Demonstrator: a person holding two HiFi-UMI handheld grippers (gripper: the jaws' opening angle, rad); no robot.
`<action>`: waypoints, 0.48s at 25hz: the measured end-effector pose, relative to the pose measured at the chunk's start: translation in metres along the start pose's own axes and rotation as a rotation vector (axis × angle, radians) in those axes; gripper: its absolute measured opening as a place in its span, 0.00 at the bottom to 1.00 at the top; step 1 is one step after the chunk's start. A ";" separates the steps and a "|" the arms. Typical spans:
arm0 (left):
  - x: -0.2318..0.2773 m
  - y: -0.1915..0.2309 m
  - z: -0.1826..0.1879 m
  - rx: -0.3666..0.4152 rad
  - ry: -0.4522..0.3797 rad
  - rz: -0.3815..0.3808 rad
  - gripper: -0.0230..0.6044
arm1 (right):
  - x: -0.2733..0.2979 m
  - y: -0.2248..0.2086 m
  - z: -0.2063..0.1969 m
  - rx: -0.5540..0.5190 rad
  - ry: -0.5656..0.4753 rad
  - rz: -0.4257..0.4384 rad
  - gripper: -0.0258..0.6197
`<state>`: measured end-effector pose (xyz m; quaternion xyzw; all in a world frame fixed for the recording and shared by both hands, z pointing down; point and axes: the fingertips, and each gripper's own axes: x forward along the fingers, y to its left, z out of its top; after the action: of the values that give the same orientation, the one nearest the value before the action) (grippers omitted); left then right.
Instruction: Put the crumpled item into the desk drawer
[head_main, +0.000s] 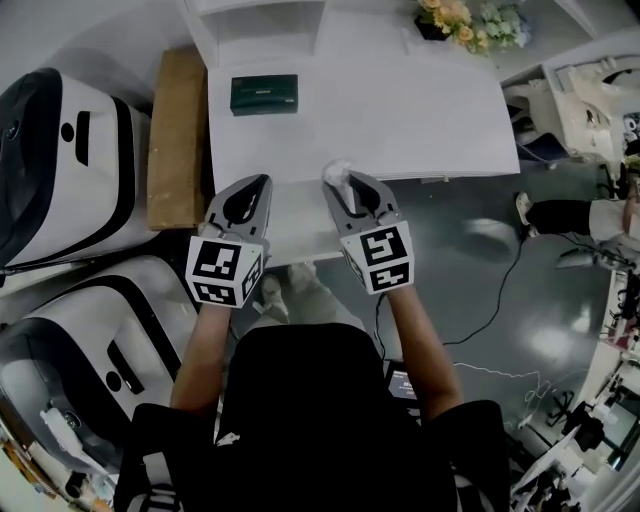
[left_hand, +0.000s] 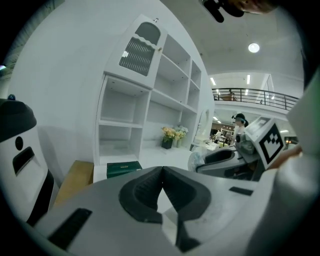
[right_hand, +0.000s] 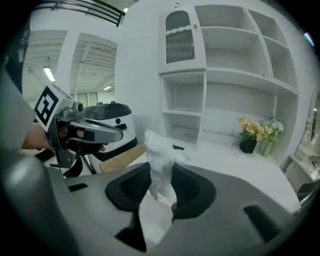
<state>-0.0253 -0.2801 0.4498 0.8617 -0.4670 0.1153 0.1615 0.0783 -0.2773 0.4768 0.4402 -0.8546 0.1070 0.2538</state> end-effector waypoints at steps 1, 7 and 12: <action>0.002 0.001 -0.004 -0.004 0.007 0.002 0.05 | 0.005 0.001 -0.007 0.000 0.020 0.018 0.23; 0.014 0.010 -0.025 -0.022 0.046 0.014 0.05 | 0.028 0.016 -0.042 -0.014 0.113 0.109 0.23; 0.019 0.015 -0.041 -0.039 0.073 0.024 0.05 | 0.043 0.029 -0.062 -0.017 0.175 0.178 0.23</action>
<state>-0.0298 -0.2864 0.4966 0.8480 -0.4732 0.1395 0.1939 0.0548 -0.2651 0.5530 0.3493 -0.8658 0.1597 0.3207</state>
